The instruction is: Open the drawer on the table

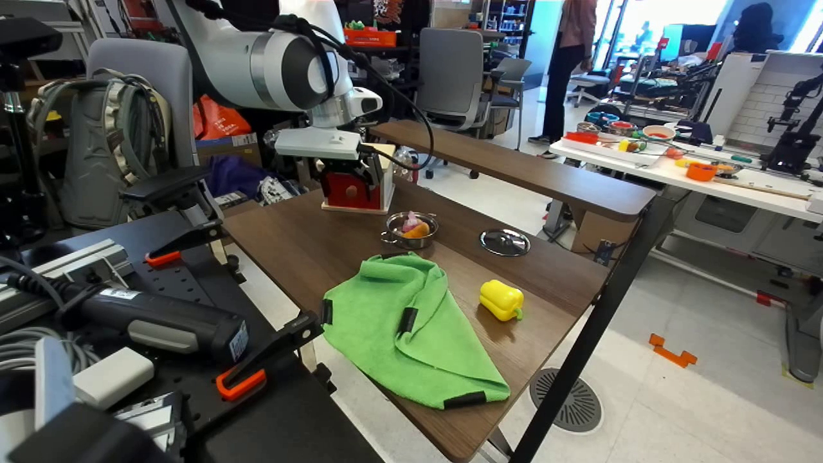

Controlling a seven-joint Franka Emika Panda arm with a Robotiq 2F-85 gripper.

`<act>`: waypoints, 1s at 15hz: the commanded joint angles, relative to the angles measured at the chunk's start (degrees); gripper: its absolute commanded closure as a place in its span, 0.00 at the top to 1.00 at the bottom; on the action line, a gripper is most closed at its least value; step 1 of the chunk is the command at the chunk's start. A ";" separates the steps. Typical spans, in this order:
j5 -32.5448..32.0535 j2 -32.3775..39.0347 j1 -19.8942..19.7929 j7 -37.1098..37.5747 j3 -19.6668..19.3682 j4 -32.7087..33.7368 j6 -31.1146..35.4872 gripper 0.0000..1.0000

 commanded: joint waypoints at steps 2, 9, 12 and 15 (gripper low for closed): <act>1.49 2.69 2.11 -0.88 -0.91 4.04 -1.11 1.00; 1.79 5.06 2.15 -1.14 -0.68 6.66 -1.61 0.65; 2.01 5.33 1.65 -1.40 -0.44 6.99 -1.78 0.42; 2.16 5.09 1.05 -1.67 -0.29 6.73 -1.58 0.20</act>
